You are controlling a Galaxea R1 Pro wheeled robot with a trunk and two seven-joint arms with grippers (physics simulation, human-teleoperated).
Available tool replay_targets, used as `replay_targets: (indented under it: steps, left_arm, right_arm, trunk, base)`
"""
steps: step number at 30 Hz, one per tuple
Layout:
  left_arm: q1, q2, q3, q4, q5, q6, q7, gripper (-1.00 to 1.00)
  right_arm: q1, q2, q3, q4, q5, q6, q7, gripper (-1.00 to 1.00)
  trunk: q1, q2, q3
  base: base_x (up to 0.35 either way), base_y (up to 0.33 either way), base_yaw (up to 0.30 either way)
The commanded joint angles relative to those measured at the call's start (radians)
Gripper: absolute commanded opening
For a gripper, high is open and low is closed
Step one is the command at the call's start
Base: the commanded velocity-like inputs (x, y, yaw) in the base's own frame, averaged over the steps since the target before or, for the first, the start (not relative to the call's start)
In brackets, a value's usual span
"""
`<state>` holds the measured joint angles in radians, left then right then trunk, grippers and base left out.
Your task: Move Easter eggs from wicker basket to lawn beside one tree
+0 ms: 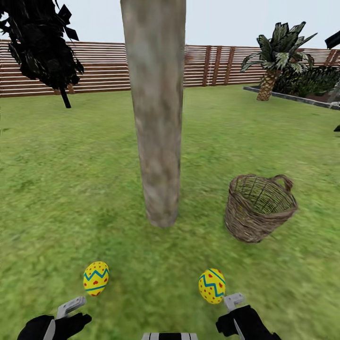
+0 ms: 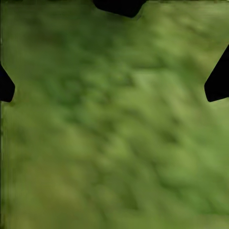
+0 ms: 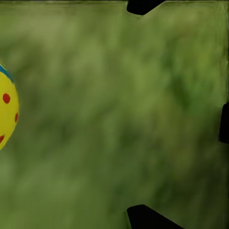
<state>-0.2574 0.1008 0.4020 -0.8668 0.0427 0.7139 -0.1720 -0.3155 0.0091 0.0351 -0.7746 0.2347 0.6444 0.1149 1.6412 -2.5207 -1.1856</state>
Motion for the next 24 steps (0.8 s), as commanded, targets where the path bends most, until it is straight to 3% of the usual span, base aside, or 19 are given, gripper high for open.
replay_targets:
  steps: [1, 24]
  left_arm:
    - [0.0, -0.003, 0.002, -0.002, 0.003, 0.007, -0.002, 1.0]
    - [0.0, -0.007, 0.002, -0.002, 0.005, 0.007, -0.001, 1.0]
  right_arm:
    - [0.0, 0.0, 0.0, -0.002, 0.011, 0.004, 0.008, 1.0]
    - [0.0, -0.006, -0.006, -0.039, 0.004, 0.006, 0.011, 1.0]
  trunk:
    - [-0.001, 0.0, 0.003]
    - [-0.011, 0.005, 0.092]
  base:
    - [-0.281, -0.232, -0.103]
    - [-0.264, -0.252, -0.291]
